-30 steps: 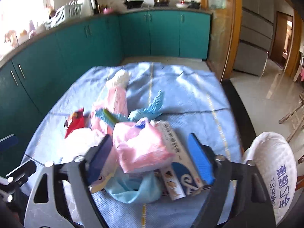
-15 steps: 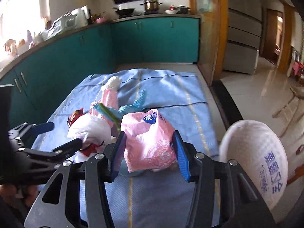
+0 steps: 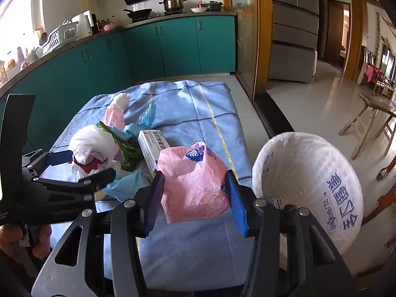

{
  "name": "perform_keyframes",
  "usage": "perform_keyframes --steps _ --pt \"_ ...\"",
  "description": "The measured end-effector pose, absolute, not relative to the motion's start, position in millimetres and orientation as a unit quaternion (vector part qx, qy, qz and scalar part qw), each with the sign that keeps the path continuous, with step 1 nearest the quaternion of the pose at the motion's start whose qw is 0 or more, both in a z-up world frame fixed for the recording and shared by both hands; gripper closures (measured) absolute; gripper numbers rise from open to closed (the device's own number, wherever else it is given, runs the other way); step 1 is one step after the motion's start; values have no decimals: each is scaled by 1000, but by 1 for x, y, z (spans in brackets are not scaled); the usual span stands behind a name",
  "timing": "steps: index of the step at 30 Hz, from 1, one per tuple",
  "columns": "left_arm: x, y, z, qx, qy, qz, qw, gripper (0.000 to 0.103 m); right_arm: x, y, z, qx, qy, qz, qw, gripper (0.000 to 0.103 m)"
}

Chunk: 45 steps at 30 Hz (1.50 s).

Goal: Collect trash
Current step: 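Grasp the pink bag with the right tool while the left tool grasps the white plastic bag, then drop the pink bag into the bin with the right tool while the left tool drops the white bag in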

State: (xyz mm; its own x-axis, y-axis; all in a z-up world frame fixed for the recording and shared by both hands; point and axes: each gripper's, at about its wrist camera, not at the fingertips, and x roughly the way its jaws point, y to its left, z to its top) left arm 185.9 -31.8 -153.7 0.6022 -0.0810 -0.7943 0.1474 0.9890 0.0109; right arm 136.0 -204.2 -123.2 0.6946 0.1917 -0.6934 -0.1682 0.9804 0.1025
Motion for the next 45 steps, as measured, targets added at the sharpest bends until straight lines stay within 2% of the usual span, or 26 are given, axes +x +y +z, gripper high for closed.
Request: perform_keyframes --steps 2,5,8,18,29,37,39,41,45 --pt "187 -31 -156 38 449 -64 890 50 136 -207 -124 17 380 94 920 53" --pt "186 -28 -155 34 448 -61 891 62 135 -210 -126 20 382 91 920 53" --pt "183 -24 -149 30 443 -57 894 67 134 -212 -125 20 381 86 920 53" --pt "161 -15 -106 22 392 -44 919 68 127 -224 -112 21 361 72 930 53" --pt "152 -49 -65 35 340 -91 936 68 107 -296 -74 45 302 -19 952 53" --pt "165 -124 -66 53 334 -180 924 68 99 -347 -68 63 292 -101 949 53" --pt "170 -149 -73 59 341 -208 915 68 95 -356 -71 62 293 -120 946 53" --pt "173 -179 -82 78 339 -227 910 63 90 -367 -74 69 296 -127 944 53" --pt "183 -234 -104 106 347 -266 893 62 78 -386 -83 82 303 -147 938 53"
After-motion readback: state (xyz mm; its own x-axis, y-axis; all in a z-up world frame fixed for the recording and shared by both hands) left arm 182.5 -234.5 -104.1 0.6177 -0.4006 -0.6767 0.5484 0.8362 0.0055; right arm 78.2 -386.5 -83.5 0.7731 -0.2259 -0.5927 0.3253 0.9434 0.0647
